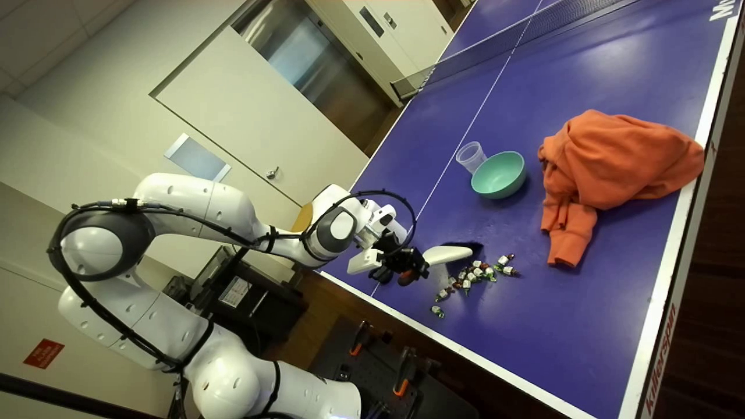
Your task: Move the cup backwards, empty the bowl then sweep the table.
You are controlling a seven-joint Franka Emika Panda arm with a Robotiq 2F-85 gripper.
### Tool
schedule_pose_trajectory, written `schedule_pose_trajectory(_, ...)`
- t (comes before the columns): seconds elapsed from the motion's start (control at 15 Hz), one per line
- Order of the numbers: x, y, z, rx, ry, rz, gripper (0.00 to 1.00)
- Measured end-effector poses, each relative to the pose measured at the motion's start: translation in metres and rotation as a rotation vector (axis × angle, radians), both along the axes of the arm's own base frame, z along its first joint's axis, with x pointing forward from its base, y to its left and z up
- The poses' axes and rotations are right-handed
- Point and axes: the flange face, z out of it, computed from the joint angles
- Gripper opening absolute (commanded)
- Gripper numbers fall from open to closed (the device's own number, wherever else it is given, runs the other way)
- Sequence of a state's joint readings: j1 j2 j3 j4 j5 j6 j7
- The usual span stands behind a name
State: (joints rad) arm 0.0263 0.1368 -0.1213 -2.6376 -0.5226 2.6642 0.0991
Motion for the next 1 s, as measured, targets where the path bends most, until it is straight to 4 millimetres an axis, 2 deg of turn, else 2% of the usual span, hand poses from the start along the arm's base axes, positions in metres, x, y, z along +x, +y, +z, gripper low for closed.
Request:
schedule_pose_trajectory(0.27, -0.024, -0.018, 0.004, -0.076, 0.101, 0.011, 0.13)
schedule_pose_trajectory(0.53, -0.042, -0.049, 0.014, -0.121, 0.16, -0.051, 0.13)
schedule_pose_trajectory(0.8, -0.051, -0.077, 0.022, -0.132, 0.18, -0.11, 0.13)
schedule_pose_trajectory(1.0, -0.051, -0.085, 0.027, -0.121, 0.165, -0.149, 0.13)
